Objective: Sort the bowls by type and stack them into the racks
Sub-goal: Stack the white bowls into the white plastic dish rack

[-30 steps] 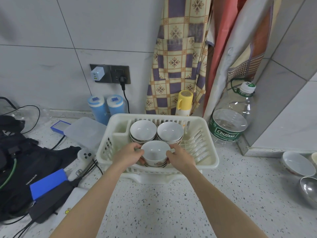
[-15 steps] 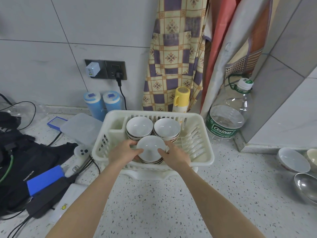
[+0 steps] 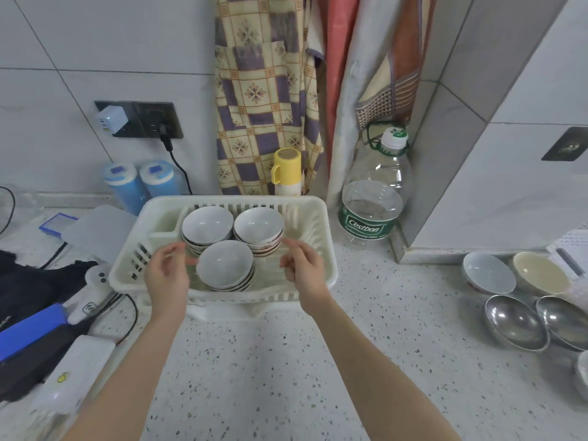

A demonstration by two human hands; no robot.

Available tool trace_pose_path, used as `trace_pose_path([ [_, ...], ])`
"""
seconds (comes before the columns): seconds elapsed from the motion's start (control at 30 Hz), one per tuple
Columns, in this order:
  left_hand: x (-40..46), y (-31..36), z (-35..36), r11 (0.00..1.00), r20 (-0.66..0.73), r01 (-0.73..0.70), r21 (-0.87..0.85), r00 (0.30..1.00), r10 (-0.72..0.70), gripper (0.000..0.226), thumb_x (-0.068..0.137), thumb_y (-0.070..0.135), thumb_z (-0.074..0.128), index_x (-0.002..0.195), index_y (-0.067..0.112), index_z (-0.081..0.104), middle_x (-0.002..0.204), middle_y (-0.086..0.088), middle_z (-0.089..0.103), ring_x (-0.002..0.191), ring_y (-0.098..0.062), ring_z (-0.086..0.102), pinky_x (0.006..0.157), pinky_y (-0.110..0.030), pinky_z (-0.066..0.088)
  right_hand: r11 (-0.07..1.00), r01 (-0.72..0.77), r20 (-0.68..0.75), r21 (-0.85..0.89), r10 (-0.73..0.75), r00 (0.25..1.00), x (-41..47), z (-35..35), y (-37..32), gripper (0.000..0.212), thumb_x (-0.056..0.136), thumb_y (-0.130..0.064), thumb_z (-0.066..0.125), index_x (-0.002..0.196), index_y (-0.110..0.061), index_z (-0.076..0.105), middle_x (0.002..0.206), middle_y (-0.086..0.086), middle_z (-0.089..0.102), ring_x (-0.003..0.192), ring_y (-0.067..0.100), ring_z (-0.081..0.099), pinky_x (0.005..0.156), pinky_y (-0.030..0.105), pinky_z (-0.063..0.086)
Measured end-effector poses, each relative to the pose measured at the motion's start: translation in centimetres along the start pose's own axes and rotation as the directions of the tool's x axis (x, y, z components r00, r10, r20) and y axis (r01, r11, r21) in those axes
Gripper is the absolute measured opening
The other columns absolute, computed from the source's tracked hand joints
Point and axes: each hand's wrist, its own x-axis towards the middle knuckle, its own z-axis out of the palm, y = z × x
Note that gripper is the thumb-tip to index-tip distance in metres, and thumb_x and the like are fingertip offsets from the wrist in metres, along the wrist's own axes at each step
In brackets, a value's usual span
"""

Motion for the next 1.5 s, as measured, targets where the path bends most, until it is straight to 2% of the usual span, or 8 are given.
trace_pose_path([
  [0.17, -9.5, 1.5, 6.6, 0.966, 0.008, 0.062, -0.25, 0.998, -0.062, 0.015, 0.086, 0.02, 0.053, 0.082, 0.028, 0.065, 0.067, -0.002, 0.062, 0.042, -0.004, 0.039, 0.039, -0.014, 0.031, 0.999, -0.001, -0.079, 0.034, 0.003, 0.997, -3.2, -8.7, -1.3, 0.02, 0.098, -0.019, 0.054, 0.099, -0.016, 0.073, 0.059, 0.001, 0.057, 0.045, 0.009, 0.035, 0.044, 0.019, 0.03],
  [0.3, -17.8, 0.9, 14.8, 0.971, 0.269, 0.161, -0.178, 0.957, -0.11, 0.02, 0.098, 0.01, 0.053, 0.084, 0.021, 0.063, 0.065, 0.005, 0.064, 0.04, -0.004, 0.036, 0.038, -0.015, 0.029, 0.995, -0.048, -0.348, 0.088, 0.076, 0.934, -6.6, -18.5, -1.5, 0.021, 0.098, -0.017, 0.053, 0.097, -0.015, 0.074, 0.059, 0.001, 0.055, 0.043, 0.01, 0.033, 0.044, 0.02, 0.029],
  [0.5, -26.0, -0.3, 25.7, 0.968, 0.513, 0.25, 0.003, 0.831, -0.216, 0.011, 0.098, 0.02, 0.055, 0.091, 0.02, 0.064, 0.069, 0.009, 0.066, 0.041, -0.004, 0.04, 0.041, -0.016, 0.036, 0.92, -0.046, -0.701, 0.389, 0.328, 0.633, -11.2, -31.0, -0.7, 0.019, 0.098, -0.029, 0.055, 0.115, -0.02, 0.058, 0.073, 0.0, 0.062, 0.048, 0.012, 0.033, 0.05, 0.025, 0.028],
  [0.83, -33.8, -2.2, 34.1, 0.937, 0.631, 0.312, 0.156, 0.698, -0.338, 0.011, 0.1, 0.028, 0.052, 0.103, 0.021, 0.06, 0.082, -0.001, 0.065, 0.042, -0.001, 0.041, 0.043, -0.014, 0.037, 0.903, 0.072, -0.891, 0.425, 0.402, 0.212, -15.1, -43.4, -1.5, 0.064, 0.089, -0.048, 0.053, 0.145, -0.021, 0.036, 0.106, 0.001, 0.068, 0.074, 0.019, 0.053, 0.067, 0.032, 0.04],
  [1.13, -34.3, -3.4, 37.2, 0.92, 0.577, 0.309, 0.24, 0.717, -0.391, 0.015, 0.099, 0.031, 0.051, 0.106, 0.021, 0.059, 0.086, 0.003, 0.066, 0.042, -0.001, 0.043, 0.052, -0.02, 0.042, 0.918, 0.096, -0.918, 0.384, 0.368, 0.15, -15.5, -46.1, -1.5, 0.038, 0.085, -0.023, 0.049, 0.123, -0.024, 0.053, 0.085, 0.004, 0.075, 0.088, 0.015, 0.056, 0.071, 0.029, 0.041],
  [1.23, -33.1, -3.4, 38.9, 0.892, 0.543, 0.32, 0.318, 0.71, -0.448, 0.018, 0.097, 0.029, 0.049, 0.103, 0.015, 0.059, 0.091, 0.0, 0.065, 0.05, -0.005, 0.046, 0.049, -0.022, 0.039, 0.922, 0.106, -0.919, 0.374, 0.353, 0.174, -15.9, -45.7, -1.8, 0.035, 0.082, -0.022, 0.048, 0.116, -0.023, 0.055, 0.084, 0.008, 0.076, 0.07, 0.014, 0.05, 0.061, 0.029, 0.038],
  [1.4, -31.1, -2.2, 42.7, 0.743, 0.569, 0.361, 0.563, 0.483, -0.666, 0.031, 0.093, 0.05, 0.051, 0.095, 0.02, 0.054, 0.102, -0.005, 0.065, 0.065, -0.015, 0.04, 0.051, -0.026, 0.03, 0.953, 0.115, -0.923, 0.28, 0.234, 0.307, -15.9, -45.5, -3.7, 0.039, 0.082, -0.014, 0.048, 0.119, -0.015, 0.056, 0.09, 0.002, 0.066, 0.058, 0.012, 0.039, 0.052, 0.026, 0.033],
  [1.5, -30.5, -1.8, 45.3, 0.72, 0.56, 0.403, 0.564, 0.454, -0.693, 0.033, 0.093, 0.052, 0.054, 0.102, 0.02, 0.055, 0.093, -0.004, 0.065, 0.064, -0.015, 0.042, 0.053, -0.026, 0.033, 0.969, 0.112, -0.906, 0.22, 0.16, 0.393, -15.1, -45.9, -5.3, 0.035, 0.083, -0.01, 0.047, 0.117, -0.015, 0.056, 0.083, 0.004, 0.063, 0.044, 0.007, 0.03, 0.043, 0.019, 0.029],
])
